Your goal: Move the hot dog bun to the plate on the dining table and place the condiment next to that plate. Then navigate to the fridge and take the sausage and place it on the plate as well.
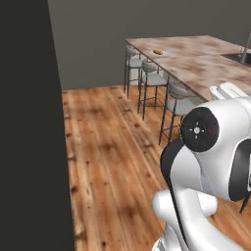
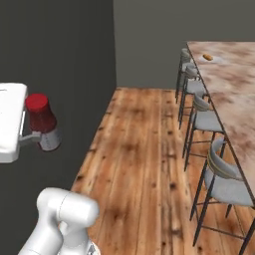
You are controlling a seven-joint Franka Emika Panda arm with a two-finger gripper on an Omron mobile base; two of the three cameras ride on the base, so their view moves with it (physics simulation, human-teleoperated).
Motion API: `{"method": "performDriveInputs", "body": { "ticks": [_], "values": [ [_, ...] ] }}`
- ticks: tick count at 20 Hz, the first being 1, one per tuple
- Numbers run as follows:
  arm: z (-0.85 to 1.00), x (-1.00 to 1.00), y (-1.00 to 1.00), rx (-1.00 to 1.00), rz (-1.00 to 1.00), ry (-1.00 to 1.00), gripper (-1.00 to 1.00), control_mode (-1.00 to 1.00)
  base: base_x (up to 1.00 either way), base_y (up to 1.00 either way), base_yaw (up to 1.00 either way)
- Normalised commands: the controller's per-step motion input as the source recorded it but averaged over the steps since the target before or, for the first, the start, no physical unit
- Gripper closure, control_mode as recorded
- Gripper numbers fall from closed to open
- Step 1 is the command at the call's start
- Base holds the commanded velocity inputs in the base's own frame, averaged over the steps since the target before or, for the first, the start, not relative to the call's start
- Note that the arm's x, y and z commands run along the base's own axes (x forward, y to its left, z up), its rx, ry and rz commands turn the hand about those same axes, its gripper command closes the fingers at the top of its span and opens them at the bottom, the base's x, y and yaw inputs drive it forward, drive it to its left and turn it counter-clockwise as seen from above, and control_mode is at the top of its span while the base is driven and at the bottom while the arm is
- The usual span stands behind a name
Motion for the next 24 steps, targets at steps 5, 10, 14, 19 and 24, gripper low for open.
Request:
{"method": "performDriveInputs", "body": {
  "ticks": [5, 10, 14, 19, 24],
  "values": [
    [0.00, 0.00, 0.00, 0.00, 0.00, 0.00, 1.00, 1.00, 1.00, 0.08, -0.25],
    [0.00, 0.00, 0.00, 0.00, 0.00, 0.00, 1.00, 1.00, 1.00, 0.00, -0.15],
    [0.00, 0.00, 0.00, 0.00, 0.00, 0.00, 1.00, 1.00, 1.00, 0.05, -0.15],
    [0.00, 0.00, 0.00, 0.00, 0.00, 0.00, 1.00, 1.00, 1.00, 0.11, -0.15],
    [0.00, 0.00, 0.00, 0.00, 0.00, 0.00, 1.00, 1.00, 1.00, 0.17, -0.17]
  ]
}}
